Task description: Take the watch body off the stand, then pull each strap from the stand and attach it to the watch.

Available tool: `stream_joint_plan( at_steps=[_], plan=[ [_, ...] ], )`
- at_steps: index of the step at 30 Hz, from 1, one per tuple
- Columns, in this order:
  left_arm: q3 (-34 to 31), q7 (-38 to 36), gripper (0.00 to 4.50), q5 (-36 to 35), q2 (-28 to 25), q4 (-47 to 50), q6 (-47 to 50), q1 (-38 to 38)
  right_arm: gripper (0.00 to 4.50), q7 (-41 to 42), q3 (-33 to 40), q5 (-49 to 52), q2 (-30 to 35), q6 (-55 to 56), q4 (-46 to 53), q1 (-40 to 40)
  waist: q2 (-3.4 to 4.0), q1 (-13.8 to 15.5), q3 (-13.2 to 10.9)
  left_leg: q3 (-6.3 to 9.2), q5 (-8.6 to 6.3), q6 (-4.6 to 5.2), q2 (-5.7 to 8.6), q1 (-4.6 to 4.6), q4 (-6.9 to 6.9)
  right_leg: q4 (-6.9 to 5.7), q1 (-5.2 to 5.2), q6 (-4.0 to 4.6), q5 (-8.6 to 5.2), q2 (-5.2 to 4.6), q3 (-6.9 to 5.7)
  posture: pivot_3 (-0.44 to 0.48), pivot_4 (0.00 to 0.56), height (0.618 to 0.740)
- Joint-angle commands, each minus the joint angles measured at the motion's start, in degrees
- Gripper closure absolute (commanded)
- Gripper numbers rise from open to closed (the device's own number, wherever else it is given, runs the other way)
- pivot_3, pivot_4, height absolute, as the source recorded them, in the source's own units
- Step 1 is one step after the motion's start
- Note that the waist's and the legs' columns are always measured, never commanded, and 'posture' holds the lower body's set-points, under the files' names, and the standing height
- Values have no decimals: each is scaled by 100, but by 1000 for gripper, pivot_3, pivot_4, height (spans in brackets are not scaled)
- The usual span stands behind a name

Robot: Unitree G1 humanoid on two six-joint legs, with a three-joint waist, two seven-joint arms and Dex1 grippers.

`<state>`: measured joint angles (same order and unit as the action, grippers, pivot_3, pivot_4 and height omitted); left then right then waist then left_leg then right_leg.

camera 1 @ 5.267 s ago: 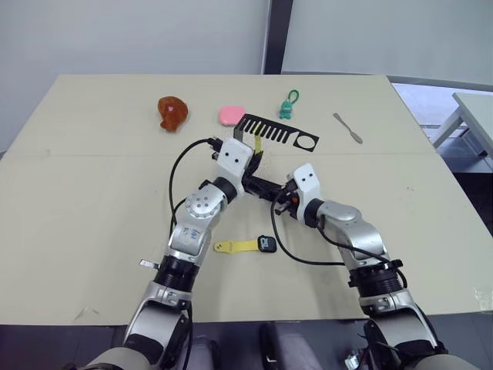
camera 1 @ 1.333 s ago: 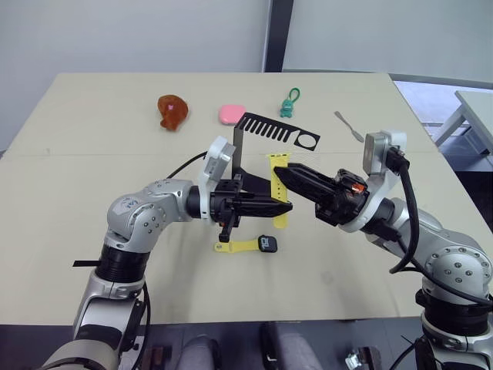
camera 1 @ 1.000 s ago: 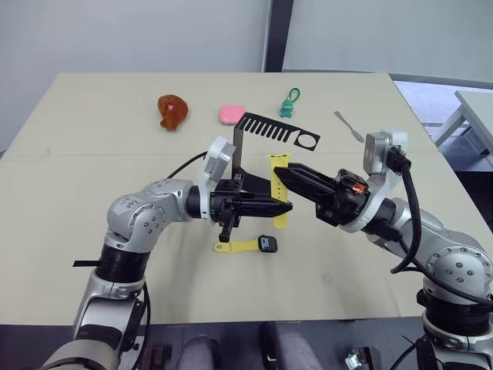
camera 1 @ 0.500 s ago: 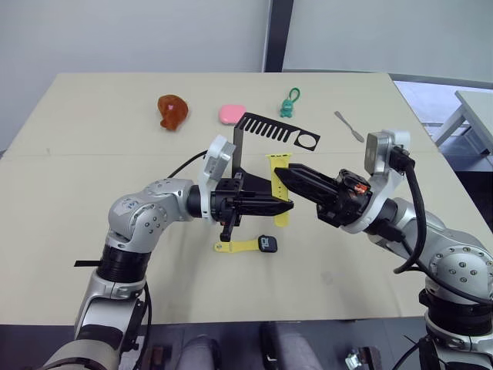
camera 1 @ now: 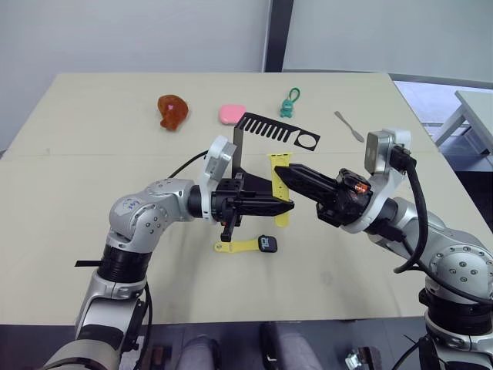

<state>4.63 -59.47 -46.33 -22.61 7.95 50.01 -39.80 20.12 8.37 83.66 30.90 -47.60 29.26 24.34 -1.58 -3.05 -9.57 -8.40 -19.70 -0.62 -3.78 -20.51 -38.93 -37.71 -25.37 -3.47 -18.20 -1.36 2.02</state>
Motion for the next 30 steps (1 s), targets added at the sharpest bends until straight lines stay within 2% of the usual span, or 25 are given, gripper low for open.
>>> stream_joint_plan(
  at_steps=[1,8,12,15,18,21,23,26,30],
  plan=[
    [4,13,4500,-3,28,58,-47,-52,4463,89,40,231,-5,88,227,108,0,0,0,0,0,0,0,0,0,0,0,0,0,0,0,0,150,740],
    [33,30,4500,47,2,6,-30,-50,4463,50,74,353,34,95,240,113,0,0,0,0,0,0,0,0,0,0,0,0,0,0,0,0,150,740],
    [-80,6,3163,35,-152,-10,11,-57,4500,67,114,305,121,97,270,118,0,-3,0,0,0,0,0,0,0,1,0,0,0,0,0,0,150,740],
    [-121,-163,1590,140,-580,134,-47,36,4500,250,175,95,420,31,384,32,1,-10,-1,0,0,0,0,0,2,1,-2,0,0,0,0,0,150,740],
    [186,-255,112,741,-1092,381,-522,288,4500,588,316,-225,934,-2,586,-237,2,-4,-1,1,0,0,-1,-1,9,7,-3,0,0,0,0,0,150,740],
    [670,-191,42,1489,-1387,587,-1069,596,4500,983,517,-583,1458,37,747,-603,1,14,-2,0,0,1,1,-2,15,18,-1,-1,0,-4,0,0,150,740],
    [977,-123,42,1928,-1465,633,-1362,747,4500,1487,608,-1160,1919,140,945,-1004,0,55,-2,-1,1,7,6,-4,14,22,-1,-5,3,-8,1,0,150,740],
    [1356,118,42,2471,-1340,514,-1594,841,4500,2357,757,-2159,2562,482,1168,-1885,-2,148,-3,0,-1,13,7,-10,10,27,-1,-9,5,-8,1,0,150,740],
    [1698,356,42,3049,-1099,264,-1937,807,4500,2907,822,-3099,2787,1042,1143,-2606,-5,157,-5,1,-3,24,11,-14,0,29,1,-19,11,-7,4,0,150,740]
  ],
)
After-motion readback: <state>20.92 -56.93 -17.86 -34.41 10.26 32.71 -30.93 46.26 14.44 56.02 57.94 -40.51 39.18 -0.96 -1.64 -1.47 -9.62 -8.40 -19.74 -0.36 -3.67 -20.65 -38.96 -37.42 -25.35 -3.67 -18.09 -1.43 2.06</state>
